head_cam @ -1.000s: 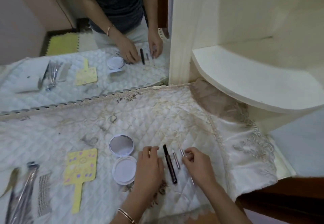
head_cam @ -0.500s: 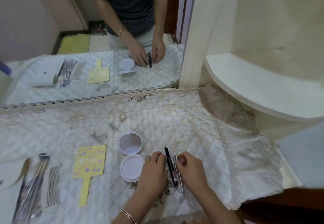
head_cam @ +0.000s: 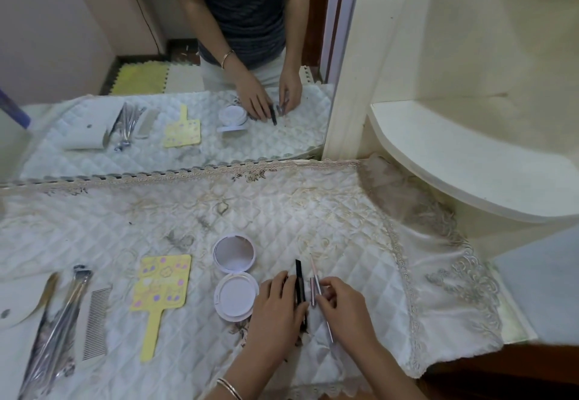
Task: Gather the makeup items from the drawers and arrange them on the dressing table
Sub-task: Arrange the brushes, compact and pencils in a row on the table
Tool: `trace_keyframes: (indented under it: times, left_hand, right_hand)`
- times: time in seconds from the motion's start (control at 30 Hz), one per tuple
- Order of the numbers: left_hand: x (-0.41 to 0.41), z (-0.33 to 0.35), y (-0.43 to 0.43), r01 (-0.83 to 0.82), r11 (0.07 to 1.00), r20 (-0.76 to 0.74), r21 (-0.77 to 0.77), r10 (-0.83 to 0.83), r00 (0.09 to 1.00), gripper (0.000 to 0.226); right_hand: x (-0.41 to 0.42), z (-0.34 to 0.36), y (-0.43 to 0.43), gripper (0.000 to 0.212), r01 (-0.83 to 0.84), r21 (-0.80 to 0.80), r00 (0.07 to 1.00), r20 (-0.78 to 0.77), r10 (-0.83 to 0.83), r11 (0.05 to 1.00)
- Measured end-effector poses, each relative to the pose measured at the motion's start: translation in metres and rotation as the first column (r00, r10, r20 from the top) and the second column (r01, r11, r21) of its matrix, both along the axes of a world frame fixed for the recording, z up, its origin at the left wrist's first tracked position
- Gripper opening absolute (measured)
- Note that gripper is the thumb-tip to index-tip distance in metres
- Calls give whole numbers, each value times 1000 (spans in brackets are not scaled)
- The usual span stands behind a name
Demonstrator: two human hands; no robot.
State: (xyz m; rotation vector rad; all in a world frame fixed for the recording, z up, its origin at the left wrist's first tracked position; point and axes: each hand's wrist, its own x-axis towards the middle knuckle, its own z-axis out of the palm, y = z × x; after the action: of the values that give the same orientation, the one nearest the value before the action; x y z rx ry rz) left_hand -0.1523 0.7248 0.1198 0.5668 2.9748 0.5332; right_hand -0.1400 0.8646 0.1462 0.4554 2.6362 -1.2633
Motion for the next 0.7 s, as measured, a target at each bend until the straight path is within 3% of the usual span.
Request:
trace_keyframes:
  times: [0.27,0.37,0.5,0.6,0.7]
  left_hand:
    - [4,10,0,-36,999,-31,-2,36,999,36]
    - [5,19,-13,-127,991,-66,35,129,989,33]
    - [5,9,-50,-266,962,20,56,265,964,54]
    - [2,0,-68,-281,958,83,61,275,958,75]
    - [3,-1,-71,-271,958,95,93,262,960,69]
  right_hand:
    - [-6,-1,8,26,-53,-5,998,34,53,999]
    - [-4,-5,9,29,-45,15,999,21,44,999]
    - [-5,-7,8,27,-47,-10,999,18,47,999]
    - [-8,-8,6,25,-49,2,999,11,49,999]
    - [-13,-8,5,22,-51,6,999,2,51,999]
